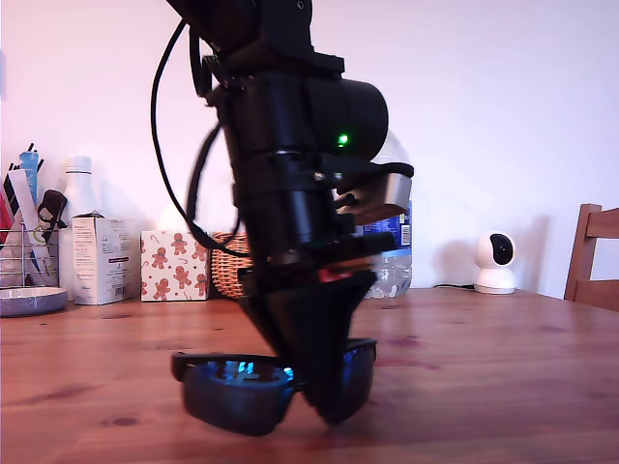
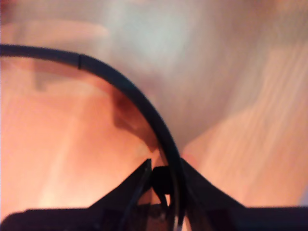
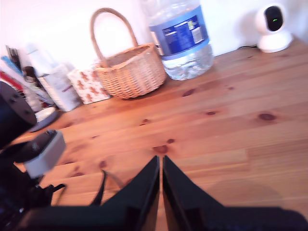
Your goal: Pick up the sunglasses and close them, then place them back on the table
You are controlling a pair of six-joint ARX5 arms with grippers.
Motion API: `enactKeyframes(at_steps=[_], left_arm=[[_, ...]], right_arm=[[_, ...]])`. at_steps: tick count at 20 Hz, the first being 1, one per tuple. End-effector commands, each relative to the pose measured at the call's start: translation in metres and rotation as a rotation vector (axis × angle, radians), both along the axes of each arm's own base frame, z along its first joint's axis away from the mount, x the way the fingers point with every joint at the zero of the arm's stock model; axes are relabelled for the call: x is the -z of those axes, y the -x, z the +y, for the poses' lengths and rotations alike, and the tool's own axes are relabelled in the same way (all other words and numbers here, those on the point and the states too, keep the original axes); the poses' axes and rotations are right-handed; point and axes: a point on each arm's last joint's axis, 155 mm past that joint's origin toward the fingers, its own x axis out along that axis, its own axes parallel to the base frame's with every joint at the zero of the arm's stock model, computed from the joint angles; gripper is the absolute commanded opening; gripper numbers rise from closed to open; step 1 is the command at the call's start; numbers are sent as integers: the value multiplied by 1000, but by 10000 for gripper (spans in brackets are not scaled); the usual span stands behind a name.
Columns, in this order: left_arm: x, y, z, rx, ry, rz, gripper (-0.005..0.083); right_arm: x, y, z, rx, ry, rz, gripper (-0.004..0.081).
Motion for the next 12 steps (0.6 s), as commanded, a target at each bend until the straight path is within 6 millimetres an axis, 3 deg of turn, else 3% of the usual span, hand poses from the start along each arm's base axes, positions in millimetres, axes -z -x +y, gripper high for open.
enactKeyframes(at_steps=[1, 12], left_arm=[[-6, 9, 1, 45, 9, 11, 122], [-77, 21, -16, 125, 208, -36, 123]], right_arm=[[5, 0, 2, -8, -8, 5, -13], [5, 2, 6, -31, -28, 14, -13]])
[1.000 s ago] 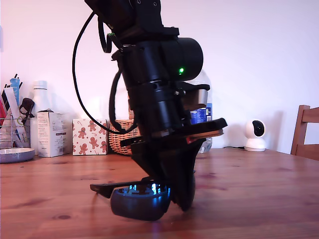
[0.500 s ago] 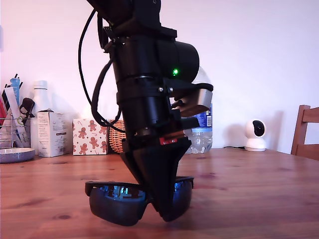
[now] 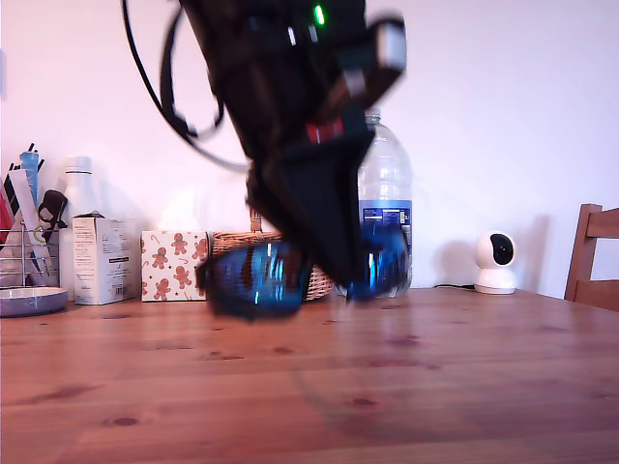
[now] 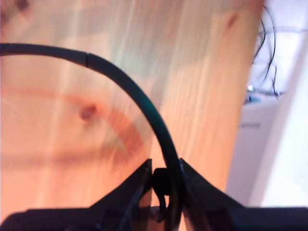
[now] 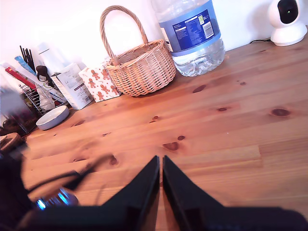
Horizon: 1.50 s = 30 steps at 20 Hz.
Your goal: Pick up the sunglasses and close them, then place them back on the table
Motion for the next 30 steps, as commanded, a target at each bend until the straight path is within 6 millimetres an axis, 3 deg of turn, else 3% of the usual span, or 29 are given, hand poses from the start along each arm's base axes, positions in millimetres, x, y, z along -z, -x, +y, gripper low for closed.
enactKeyframes(at_steps=[1, 8, 14, 18, 22, 25, 30], left_arm=[[5, 3, 0, 0, -9, 9, 124], [6, 5, 5, -44, -20, 50, 124], [2, 29, 3, 86, 11, 111, 125], [-14, 41, -5, 133, 79, 130, 129], [-48, 79, -6, 269, 208, 231, 125], [-59, 79, -8, 280, 243, 208, 125], [-57, 68, -11, 318, 249, 120, 125]], right_arm=[[5, 0, 2, -7, -1, 4, -13], [4, 1, 5, -21, -30, 14, -13], [-6, 10, 26, -108, -352, 128, -13], [-5, 22, 44, -203, -496, 235, -13], [3, 31, 59, -275, -564, 355, -13], [8, 37, 71, -330, -604, 437, -13], [-11, 38, 83, -417, -680, 446, -13]])
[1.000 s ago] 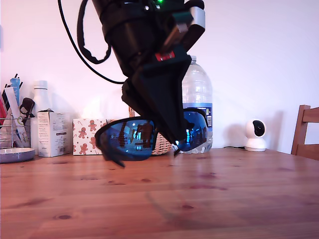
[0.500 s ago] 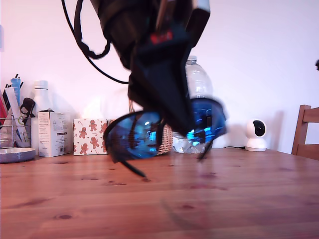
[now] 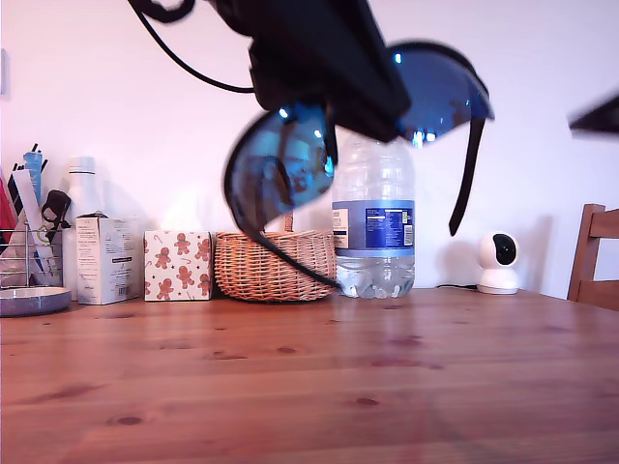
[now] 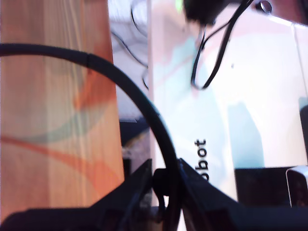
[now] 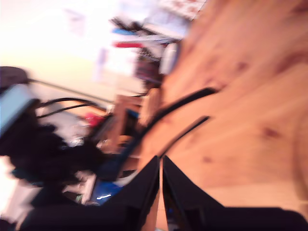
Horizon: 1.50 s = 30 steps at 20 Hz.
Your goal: Pick up the sunglasses and close them, then place them back on the table
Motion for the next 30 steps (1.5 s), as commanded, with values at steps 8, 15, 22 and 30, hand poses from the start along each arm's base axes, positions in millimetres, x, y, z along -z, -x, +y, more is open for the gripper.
enactKeyframes(at_steps=[8, 15, 22, 30], left_arm=[[19, -20, 11, -50, 94, -160, 125], [29, -22, 20, -81, 233, -305, 125], [41, -23, 29, -119, 297, -393, 125], [34, -23, 31, -169, 378, -429, 125]], right_arm=[[10, -4, 14, -92, -31, 75, -13], [15, -7, 27, -187, -58, 123, -13], [-2, -33, 42, -268, -45, 142, 214], [-6, -61, 72, -525, -51, 220, 308]])
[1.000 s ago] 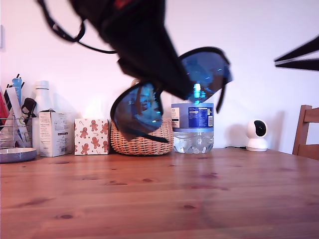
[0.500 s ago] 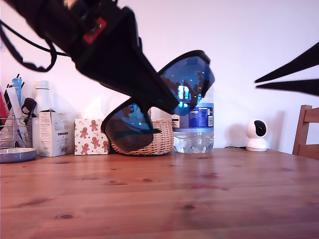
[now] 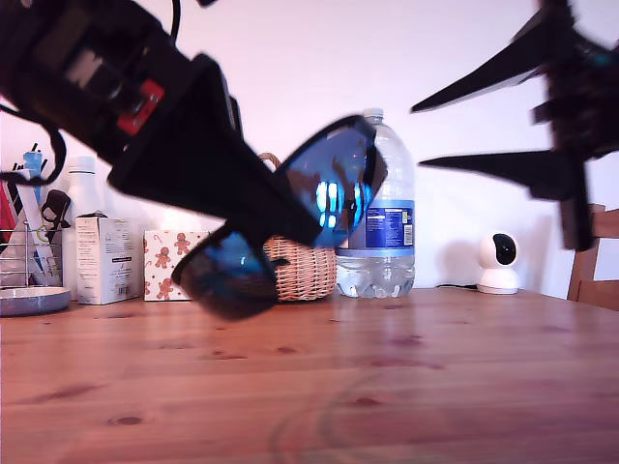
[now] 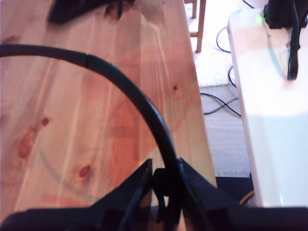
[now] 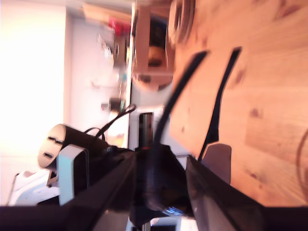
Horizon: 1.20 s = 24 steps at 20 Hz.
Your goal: Pick up the sunglasses and close them, then place them back on the table
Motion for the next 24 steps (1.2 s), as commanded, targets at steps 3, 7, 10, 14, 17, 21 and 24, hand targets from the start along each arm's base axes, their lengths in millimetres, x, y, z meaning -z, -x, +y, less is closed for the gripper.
enactKeyframes(at_steps=[3, 7, 10, 14, 17, 21, 24], left_arm=[[-10, -1, -3, -1, 44, -29, 125], [-15, -3, -6, 1, 65, -45, 125], [-17, -4, -7, -2, 75, -48, 125], [-17, -4, -7, -4, 77, -44, 125], [-13, -5, -4, -22, 56, -32, 125], [-10, -13, 1, -57, 38, -40, 125], [-10, -13, 1, -55, 41, -37, 125]], right_arm=[[-3, -18, 10, -51, -10, -6, 308], [-8, -24, 20, -113, -25, -16, 308], [-14, -24, 29, -144, -30, -30, 308], [-22, -23, 36, -165, -35, -53, 308], [-20, -30, 30, -137, -30, -45, 308], [-20, -43, 15, -85, -28, -42, 308], [-21, -42, 16, -88, -30, -49, 308]])
